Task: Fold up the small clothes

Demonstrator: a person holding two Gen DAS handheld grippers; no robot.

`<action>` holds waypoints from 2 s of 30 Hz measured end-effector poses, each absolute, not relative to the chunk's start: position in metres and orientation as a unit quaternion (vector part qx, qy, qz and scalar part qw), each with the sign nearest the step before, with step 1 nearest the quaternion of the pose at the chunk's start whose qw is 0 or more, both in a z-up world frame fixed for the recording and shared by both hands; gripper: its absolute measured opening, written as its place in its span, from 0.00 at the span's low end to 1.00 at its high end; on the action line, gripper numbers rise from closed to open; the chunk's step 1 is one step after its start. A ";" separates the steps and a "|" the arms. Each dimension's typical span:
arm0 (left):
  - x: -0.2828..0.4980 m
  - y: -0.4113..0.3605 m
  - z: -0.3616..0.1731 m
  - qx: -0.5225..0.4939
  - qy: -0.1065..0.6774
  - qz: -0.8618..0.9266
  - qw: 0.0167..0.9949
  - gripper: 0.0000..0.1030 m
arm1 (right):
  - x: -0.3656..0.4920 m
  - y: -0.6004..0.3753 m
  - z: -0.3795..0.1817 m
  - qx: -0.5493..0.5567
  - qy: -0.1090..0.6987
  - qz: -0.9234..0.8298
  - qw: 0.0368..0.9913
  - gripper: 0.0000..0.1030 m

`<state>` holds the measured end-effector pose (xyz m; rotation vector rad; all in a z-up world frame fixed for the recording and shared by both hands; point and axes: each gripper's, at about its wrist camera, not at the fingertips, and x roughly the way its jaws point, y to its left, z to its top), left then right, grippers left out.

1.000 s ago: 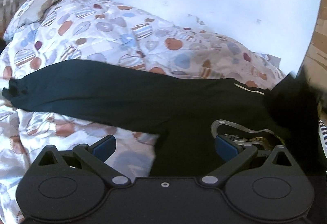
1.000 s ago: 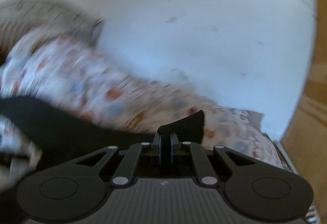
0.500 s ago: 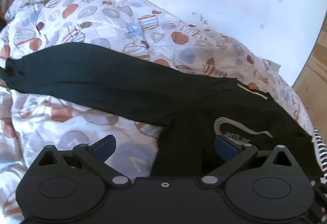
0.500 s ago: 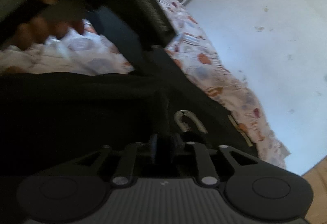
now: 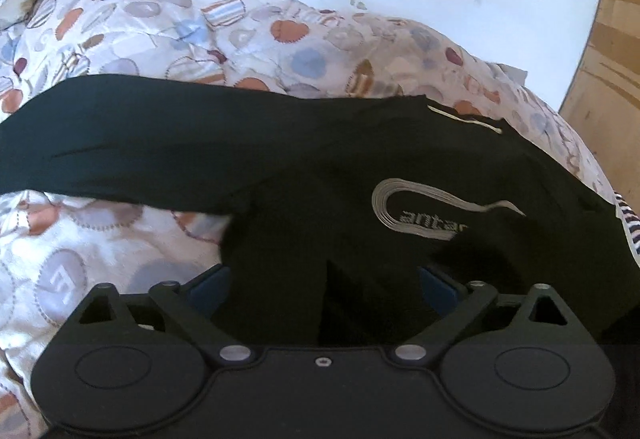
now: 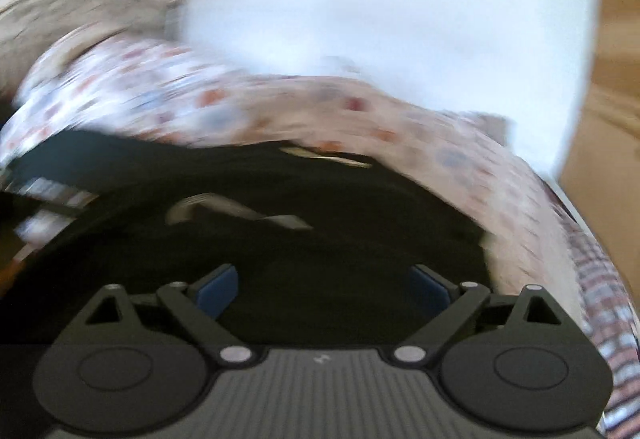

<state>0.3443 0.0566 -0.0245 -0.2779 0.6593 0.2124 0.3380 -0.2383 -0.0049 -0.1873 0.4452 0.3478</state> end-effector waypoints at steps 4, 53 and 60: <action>0.339 0.052 -0.025 -0.147 0.321 0.078 0.932 0.70 | 0.387 -0.302 -0.003 0.021 0.245 0.106 0.964 0.89; 0.332 0.046 -0.032 -0.100 0.327 0.144 0.929 0.66 | 0.432 -0.408 -0.067 0.244 0.320 0.107 0.909 0.11; 0.334 0.047 -0.043 -0.086 0.349 0.146 0.922 0.65 | 0.412 -0.417 -0.072 0.253 0.324 0.074 0.909 0.06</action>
